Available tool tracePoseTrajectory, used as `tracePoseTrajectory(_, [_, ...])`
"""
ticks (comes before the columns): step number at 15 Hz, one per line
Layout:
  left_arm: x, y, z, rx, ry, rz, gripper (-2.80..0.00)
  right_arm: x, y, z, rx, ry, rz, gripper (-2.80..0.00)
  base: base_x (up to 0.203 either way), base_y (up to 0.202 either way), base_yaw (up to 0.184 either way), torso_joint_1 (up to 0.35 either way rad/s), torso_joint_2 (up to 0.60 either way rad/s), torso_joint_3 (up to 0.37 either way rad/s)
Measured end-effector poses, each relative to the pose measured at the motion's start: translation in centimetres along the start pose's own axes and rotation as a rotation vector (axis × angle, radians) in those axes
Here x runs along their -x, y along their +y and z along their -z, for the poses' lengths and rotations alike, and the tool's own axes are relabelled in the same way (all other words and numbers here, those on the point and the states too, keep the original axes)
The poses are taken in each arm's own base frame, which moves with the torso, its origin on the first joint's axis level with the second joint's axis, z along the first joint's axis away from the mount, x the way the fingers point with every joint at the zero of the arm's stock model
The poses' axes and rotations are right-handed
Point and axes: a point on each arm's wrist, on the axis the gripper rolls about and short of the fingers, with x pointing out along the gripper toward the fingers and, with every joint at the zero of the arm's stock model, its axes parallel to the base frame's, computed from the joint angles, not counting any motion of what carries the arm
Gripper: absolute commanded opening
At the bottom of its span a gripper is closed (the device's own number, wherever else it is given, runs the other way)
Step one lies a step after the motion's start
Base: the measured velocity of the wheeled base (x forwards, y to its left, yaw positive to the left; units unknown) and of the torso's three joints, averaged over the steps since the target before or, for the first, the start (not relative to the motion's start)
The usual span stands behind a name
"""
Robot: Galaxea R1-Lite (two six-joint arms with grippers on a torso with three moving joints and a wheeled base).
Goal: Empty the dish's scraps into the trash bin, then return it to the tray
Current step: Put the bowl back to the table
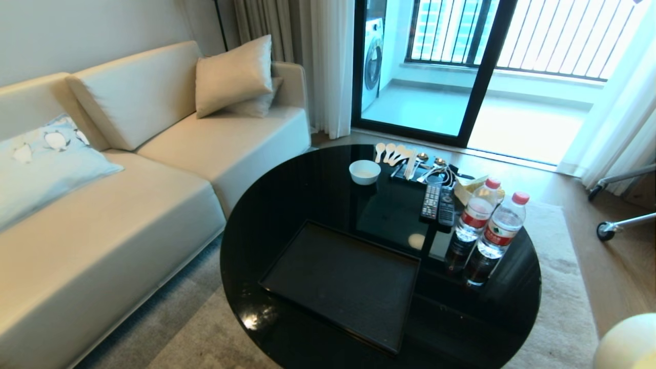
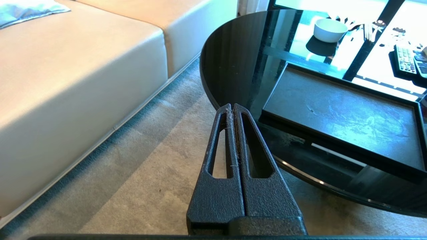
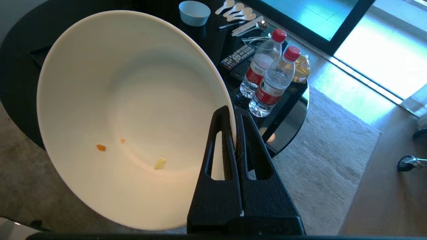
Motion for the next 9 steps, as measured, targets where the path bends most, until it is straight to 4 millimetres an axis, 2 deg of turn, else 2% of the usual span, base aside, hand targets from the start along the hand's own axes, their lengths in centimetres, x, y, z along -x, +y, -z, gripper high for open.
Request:
tracePoseTrajectory(4, [0.0,0.0,0.0,0.000,0.000,0.000,-2.80,-4.1,-1.9,-3.5,0.066,0.121,-0.058,-2.80,0.000,0.000,0.000,0.000,0.00,0.000])
tracePoseTrajectory(7, [0.0,0.0,0.0,0.000,0.000,0.000,-2.80,-7.7,-2.8,-5.1,0.088,0.193,-0.140,-2.80,0.000,0.000,0.000,0.000,0.00,0.000])
tracePoseTrajectory(9, [0.0,0.0,0.0,0.000,0.000,0.000,-2.80,-10.3,-2.6,-5.8,0.095,0.229,-0.240,-2.80,0.000,0.000,0.000,0.000,0.00,0.000])
